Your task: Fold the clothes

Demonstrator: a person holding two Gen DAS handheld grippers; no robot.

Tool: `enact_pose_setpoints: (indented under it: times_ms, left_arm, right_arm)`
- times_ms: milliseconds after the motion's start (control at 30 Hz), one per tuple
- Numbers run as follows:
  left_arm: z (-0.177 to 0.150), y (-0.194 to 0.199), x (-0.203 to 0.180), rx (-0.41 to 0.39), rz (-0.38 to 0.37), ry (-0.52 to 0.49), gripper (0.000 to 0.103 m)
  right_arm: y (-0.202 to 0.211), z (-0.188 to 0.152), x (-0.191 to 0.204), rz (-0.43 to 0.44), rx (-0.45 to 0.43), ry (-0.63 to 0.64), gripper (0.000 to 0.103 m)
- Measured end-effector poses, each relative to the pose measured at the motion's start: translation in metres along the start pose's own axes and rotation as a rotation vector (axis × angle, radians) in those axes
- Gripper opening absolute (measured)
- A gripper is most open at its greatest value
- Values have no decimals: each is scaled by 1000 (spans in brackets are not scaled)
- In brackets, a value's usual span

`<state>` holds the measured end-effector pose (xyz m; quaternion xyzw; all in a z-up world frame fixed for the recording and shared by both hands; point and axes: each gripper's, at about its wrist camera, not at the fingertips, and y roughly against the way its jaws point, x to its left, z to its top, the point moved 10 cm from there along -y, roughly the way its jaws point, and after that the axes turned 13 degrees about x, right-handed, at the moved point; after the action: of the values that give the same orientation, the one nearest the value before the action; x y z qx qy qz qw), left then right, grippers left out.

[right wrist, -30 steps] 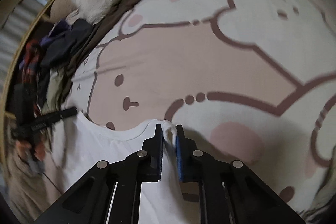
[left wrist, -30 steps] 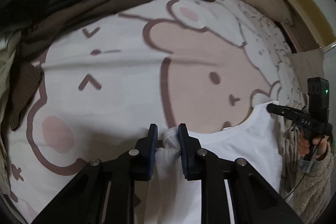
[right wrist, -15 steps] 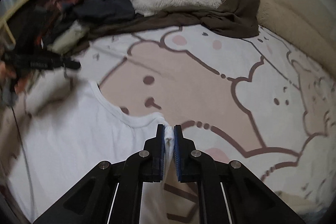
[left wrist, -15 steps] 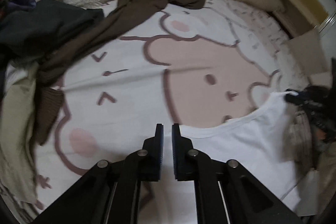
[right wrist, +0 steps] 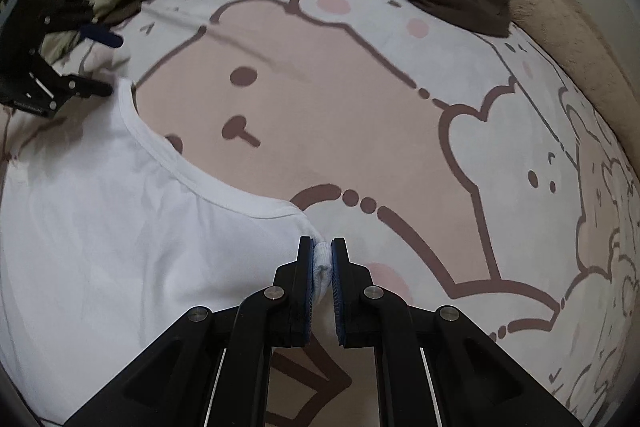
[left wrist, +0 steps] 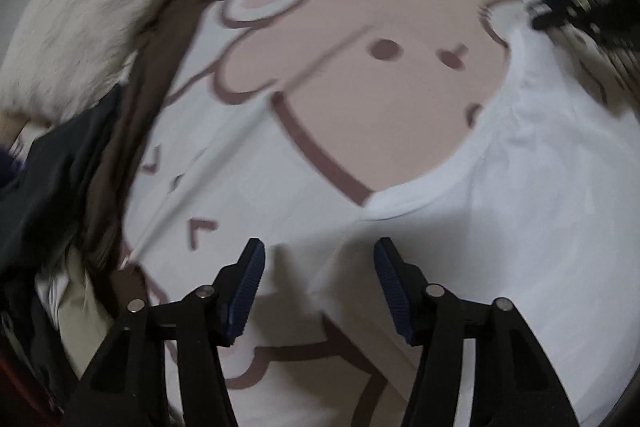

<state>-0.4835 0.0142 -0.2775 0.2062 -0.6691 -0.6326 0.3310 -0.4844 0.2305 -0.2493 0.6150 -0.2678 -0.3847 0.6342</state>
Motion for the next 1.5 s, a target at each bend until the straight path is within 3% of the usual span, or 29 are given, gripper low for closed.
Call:
enact_pose_setpoints:
  times_ms: [33,100,233,267,300,367,433,600,667,867,900,967,1167,1267,1367,1500]
  left_arm:
    - [0,-1,-6,9,-3,-35,54]
    - [1,-4,-13,25,-16,-71,43]
    - [2,-8,-12,58,-72,-56,37]
    - [3,-9,-11,64,-85,-50,34]
    - [3,-10,-11,67,-94,-46,32]
    - [3,-11,-10,66,-109,-40,31]
    - [3,-11,-9,62,-126,-32,29]
    - [3,-9,-13,36,-116,-56,16]
    - [3,-9,-12,28,-111,-52,16]
    - [4,-7,-10,4,-85,-40,16]
    - [4,-5,-10,-4,-68,-43,14]
    - [3,1,-9,-23,-21,-54,9]
    - [-16,37,-15,-164,139,-56,7]
    - [-32,63,-25,-254,287,-93,7]
    - [-52,90,-44,-347,470,-175,7]
    - [-88,110,-84,-446,562,-251,7]
  right_arm:
    - [-2,-1,1,0,8,9,9]
    - [-5,-2,2,4,25,22,9]
    - [-7,-5,-1,-4,59,38,10]
    - [-4,-4,-3,-19,59,42,15]
    - [-1,-3,-6,-46,50,50,21]
    - [7,-1,-12,-102,31,66,74]
    - [14,1,-15,-147,20,91,81]
    - [8,7,0,-171,75,241,78]
    - [-2,10,4,-173,114,280,55]
    - [-31,9,22,-143,231,345,45]
    - [-33,8,25,-132,239,348,40]
    - [-30,6,32,-121,231,355,14]
    - [13,-9,45,-258,78,372,9]
    - [41,-21,52,-330,-17,364,9]
    - [70,-40,63,-460,-139,401,8]
    - [100,-88,103,-634,-290,542,8]
